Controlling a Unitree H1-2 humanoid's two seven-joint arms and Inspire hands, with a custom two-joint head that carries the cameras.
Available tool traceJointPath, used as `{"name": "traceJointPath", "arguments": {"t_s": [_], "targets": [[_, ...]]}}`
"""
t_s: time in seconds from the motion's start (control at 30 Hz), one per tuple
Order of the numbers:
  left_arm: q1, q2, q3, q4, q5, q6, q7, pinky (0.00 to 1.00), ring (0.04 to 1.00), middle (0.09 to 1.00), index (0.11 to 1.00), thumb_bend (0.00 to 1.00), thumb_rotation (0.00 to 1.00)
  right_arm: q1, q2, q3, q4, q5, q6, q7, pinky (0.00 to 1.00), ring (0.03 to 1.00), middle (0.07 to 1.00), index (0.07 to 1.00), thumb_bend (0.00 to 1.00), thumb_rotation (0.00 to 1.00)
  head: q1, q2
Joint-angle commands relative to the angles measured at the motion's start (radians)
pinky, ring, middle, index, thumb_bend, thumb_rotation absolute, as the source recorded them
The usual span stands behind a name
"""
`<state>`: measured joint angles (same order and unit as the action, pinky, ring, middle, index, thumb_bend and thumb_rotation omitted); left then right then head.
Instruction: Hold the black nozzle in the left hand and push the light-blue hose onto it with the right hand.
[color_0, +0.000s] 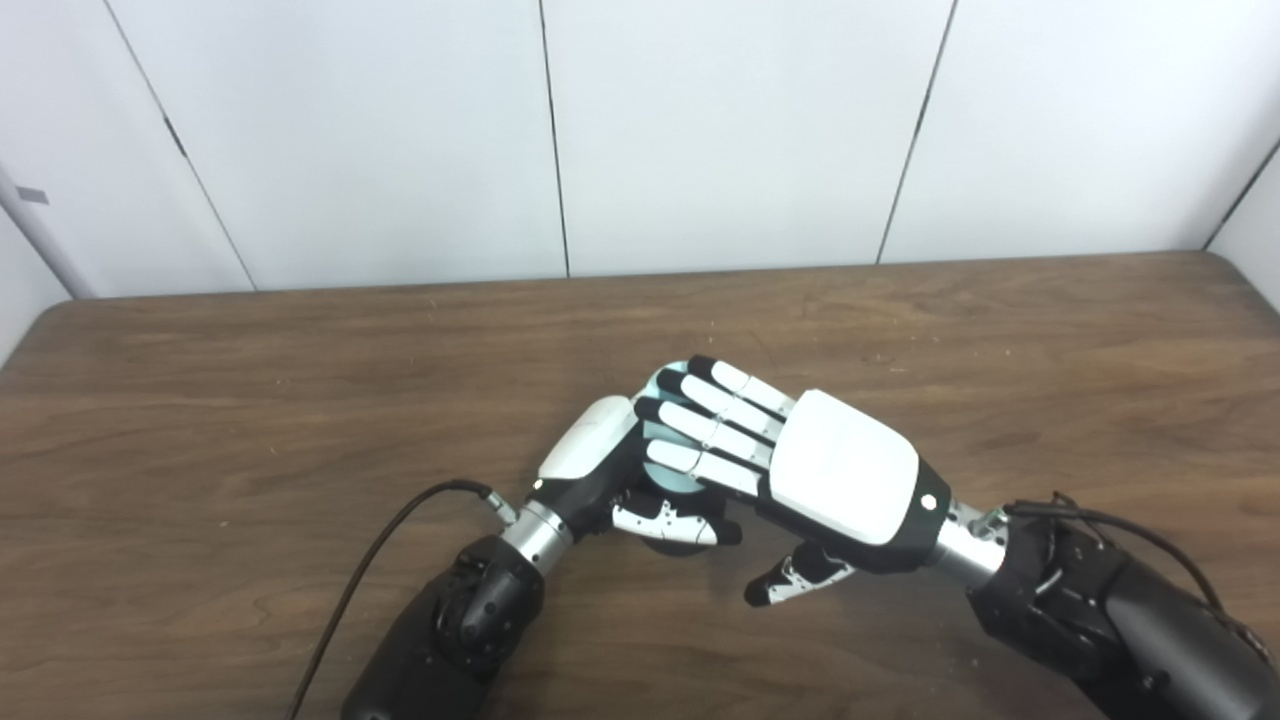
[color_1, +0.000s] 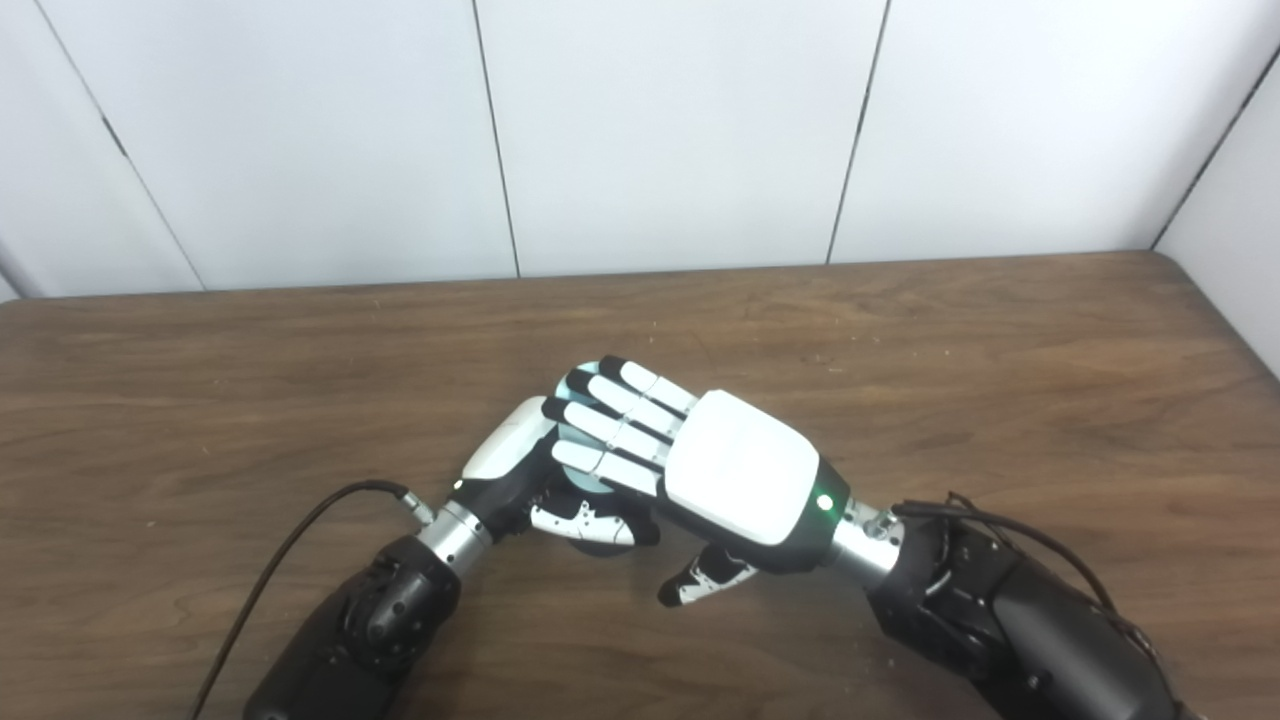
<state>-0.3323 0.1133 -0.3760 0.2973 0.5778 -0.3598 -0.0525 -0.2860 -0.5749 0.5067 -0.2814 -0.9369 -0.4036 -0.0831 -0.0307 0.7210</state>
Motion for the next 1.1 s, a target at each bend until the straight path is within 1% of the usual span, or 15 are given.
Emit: {"name": "traceJointPath", "arguments": {"t_s": [0.0, 0.1, 0.23, 0.33, 0.53, 0.67, 0.77, 0.83, 0.9, 1.07], "targets": [[0.271, -0.001, -0.046, 0.15, -0.036, -0.021, 0.015, 1.0, 0.899, 0.792, 0.613, 0.85, 0.54, 0.046, -0.023, 0.015, 0.02, 0.017, 0.006, 0.158, 1.0, 1.0, 1.0, 0.983, 0.72, 0.22, -0.001, 0.001], [0.271, -0.001, -0.047, 0.15, -0.034, -0.021, 0.014, 1.0, 0.9, 0.792, 0.613, 0.85, 0.54, 0.054, -0.011, 0.001, -0.001, 0.042, 0.023, 0.167, 1.0, 1.0, 1.0, 0.998, 0.72, 0.22, -0.001, -0.001], [0.27, -0.001, -0.047, 0.152, -0.034, -0.021, 0.014, 1.0, 0.899, 0.794, 0.612, 0.85, 0.54, 0.056, -0.002, -0.018, -0.015, 0.051, 0.019, 0.156, 1.0, 1.0, 1.0, 1.0, 0.72, 0.23, 0.0, 0.0], [0.27, -0.001, -0.047, 0.149, -0.034, -0.018, 0.012, 1.0, 0.899, 0.794, 0.612, 0.85, 0.54, 0.049, 0.005, -0.038, -0.026, 0.052, 0.009, 0.139, 1.0, 1.0, 1.0, 1.0, 0.72, 0.22, -0.001, 0.0], [0.27, -0.001, -0.047, 0.149, -0.035, -0.019, 0.012, 1.0, 0.9, 0.794, 0.612, 0.85, 0.54, 0.014, 0.044, -0.093, -0.084, 0.069, 0.016, 0.126, 1.0, 1.0, 1.0, 1.0, 0.7, 0.23, -0.001, 0.0], [0.269, -0.002, -0.048, 0.153, -0.033, -0.022, 0.014, 1.0, 0.9, 0.794, 0.611, 0.85, 0.54, -0.013, 0.077, -0.131, -0.1, 0.099, -0.006, 0.108, 1.0, 1.0, 1.0, 1.0, 0.69, 0.23, -0.001, 0.0], [0.268, -0.002, -0.049, 0.154, -0.031, -0.021, 0.015, 1.0, 0.9, 0.794, 0.611, 0.85, 0.54, -0.038, 0.099, -0.15, -0.093, 0.127, -0.033, 0.098, 1.0, 1.0, 1.0, 1.0, 0.68, 0.25, -0.001, 0.0], [0.269, -0.003, -0.05, 0.153, -0.029, -0.02, 0.016, 1.0, 0.9, 0.794, 0.611, 0.85, 0.54, -0.06, 0.105, -0.156, -0.084, 0.153, -0.052, 0.096, 1.0, 1.0, 1.0, 1.0, 0.69, 0.25, 0.0, -0.001], [0.268, -0.003, -0.049, 0.154, -0.03, -0.02, 0.016, 1.0, 0.9, 0.794, 0.611, 0.85, 0.54, -0.085, 0.102, -0.151, -0.073, 0.175, -0.063, 0.089, 0.99, 1.0, 1.0, 1.0, 0.69, 0.24, 0.0, -0.001], [0.269, -0.004, -0.049, 0.15, -0.031, -0.019, 0.015, 1.0, 0.9, 0.794, 0.611, 0.85, 0.54, -0.126, 0.098, -0.14, -0.058, 0.204, -0.066, 0.085, 0.98, 1.0, 1.0, 1.0, 0.72, 0.24, 0.001, 0.001]]}}
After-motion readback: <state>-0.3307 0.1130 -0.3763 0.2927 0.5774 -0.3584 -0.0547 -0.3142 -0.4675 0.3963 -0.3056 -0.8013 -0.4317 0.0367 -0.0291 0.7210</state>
